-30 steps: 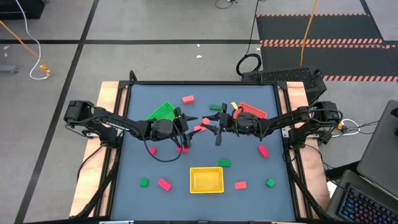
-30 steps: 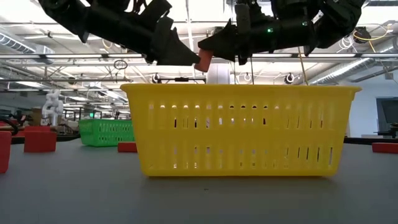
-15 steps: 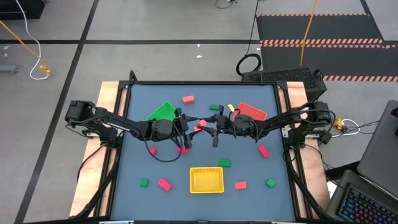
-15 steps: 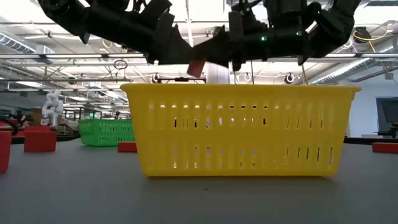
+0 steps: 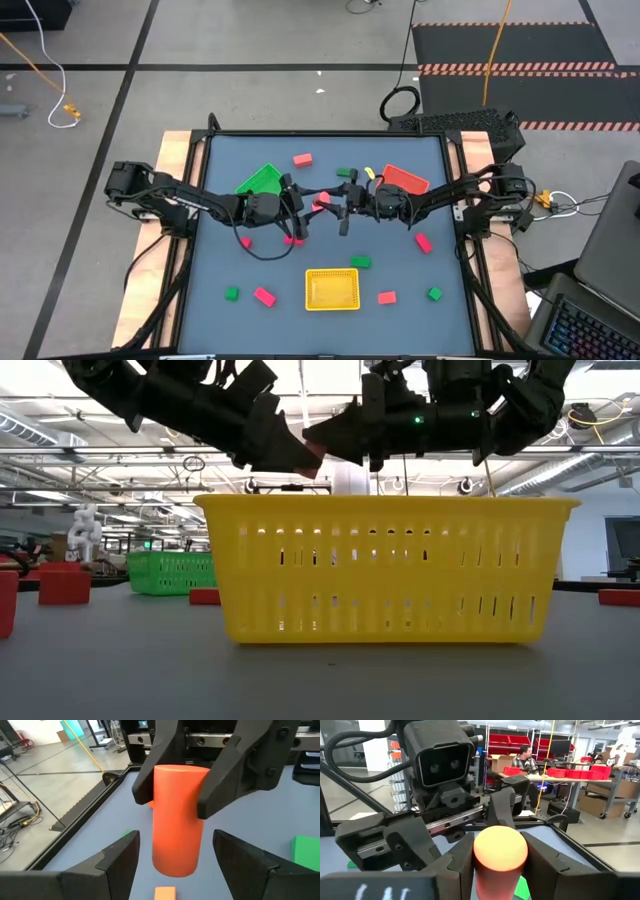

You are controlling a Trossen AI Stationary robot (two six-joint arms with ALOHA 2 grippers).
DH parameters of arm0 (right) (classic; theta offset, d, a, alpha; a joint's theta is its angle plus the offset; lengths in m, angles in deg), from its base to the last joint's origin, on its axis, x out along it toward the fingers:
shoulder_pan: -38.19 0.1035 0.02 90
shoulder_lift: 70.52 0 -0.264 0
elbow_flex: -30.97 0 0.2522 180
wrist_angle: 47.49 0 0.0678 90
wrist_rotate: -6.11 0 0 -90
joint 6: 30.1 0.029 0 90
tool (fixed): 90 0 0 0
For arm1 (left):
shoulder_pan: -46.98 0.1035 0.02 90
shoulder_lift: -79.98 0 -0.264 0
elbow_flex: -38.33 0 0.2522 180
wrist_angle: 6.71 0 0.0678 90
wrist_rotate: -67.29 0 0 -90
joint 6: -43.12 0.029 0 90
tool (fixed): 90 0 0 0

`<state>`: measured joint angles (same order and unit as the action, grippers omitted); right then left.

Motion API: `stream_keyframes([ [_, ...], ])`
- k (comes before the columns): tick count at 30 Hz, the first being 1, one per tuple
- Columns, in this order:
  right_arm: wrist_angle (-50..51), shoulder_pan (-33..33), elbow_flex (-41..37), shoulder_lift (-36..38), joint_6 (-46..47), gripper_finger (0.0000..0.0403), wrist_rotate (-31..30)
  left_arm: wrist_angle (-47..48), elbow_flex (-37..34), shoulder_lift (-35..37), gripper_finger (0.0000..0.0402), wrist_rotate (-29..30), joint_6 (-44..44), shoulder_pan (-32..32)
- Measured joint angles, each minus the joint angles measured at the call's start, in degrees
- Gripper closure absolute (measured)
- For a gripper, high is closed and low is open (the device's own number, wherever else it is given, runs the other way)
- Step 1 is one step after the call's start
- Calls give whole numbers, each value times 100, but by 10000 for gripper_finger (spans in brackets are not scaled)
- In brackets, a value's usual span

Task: Sort & place blocks by color
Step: Put the orange block into the green bin

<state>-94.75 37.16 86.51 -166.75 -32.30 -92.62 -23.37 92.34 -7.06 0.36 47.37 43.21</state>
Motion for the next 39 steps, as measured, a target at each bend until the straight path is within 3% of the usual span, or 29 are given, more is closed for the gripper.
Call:
stream_keyframes([
  [4,2,0,0,-2,2,283,0,7,0,0,168,155,27,-11],
  [9,19,-2,0,0,55,270,-2,32,0,0,279,139,71,-24],
  [10,33,-2,0,0,98,259,-9,46,0,0,284,93,106,-22],
  [16,163,-11,0,0,16,206,2,269,0,3,284,-27,233,-4],
  [22,382,-8,0,1,-224,178,-25,1150,4,162,284,512,250,166],
  [27,444,3,-4,56,-477,161,-31,1559,20,377,284,571,54,228],
  [33,701,-4,-28,320,-498,150,-271,3344,-8,1039,284,1260,-456,384],
  [39,772,-7,-31,394,-450,150,-344,4657,4,1793,284,1319,-1303,639],
])
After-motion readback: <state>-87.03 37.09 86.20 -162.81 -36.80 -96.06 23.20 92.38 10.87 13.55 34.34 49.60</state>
